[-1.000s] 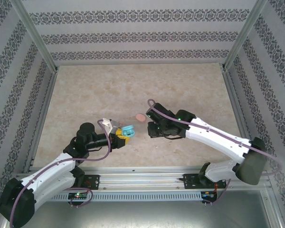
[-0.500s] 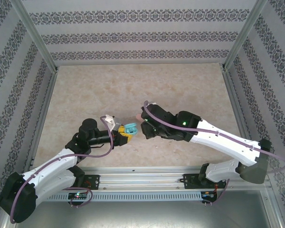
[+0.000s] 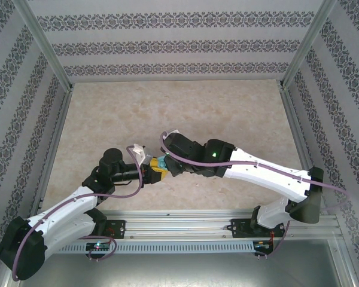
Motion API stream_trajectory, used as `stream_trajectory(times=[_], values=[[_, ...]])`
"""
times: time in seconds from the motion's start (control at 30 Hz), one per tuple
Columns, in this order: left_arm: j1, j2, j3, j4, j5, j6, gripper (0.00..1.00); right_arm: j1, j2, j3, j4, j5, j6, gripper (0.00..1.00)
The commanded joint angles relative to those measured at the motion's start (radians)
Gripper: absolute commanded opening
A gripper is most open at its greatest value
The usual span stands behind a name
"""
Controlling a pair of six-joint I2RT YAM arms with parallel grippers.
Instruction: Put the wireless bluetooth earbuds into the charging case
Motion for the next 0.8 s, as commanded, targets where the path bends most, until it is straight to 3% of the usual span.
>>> stream_trajectory(times=[0.0,0.77], values=[[-0.015,-0.017,0.025,0.021,0.021,-0.006,0.0,0.009,0.019,0.025,-0.024,0.044,-0.032,0.16],[-0.015,-0.027,0.019,0.082,0.023,-0.071,0.0,0.01,0.047,-0.011,-0.009,0.036,-0.035,0.16]])
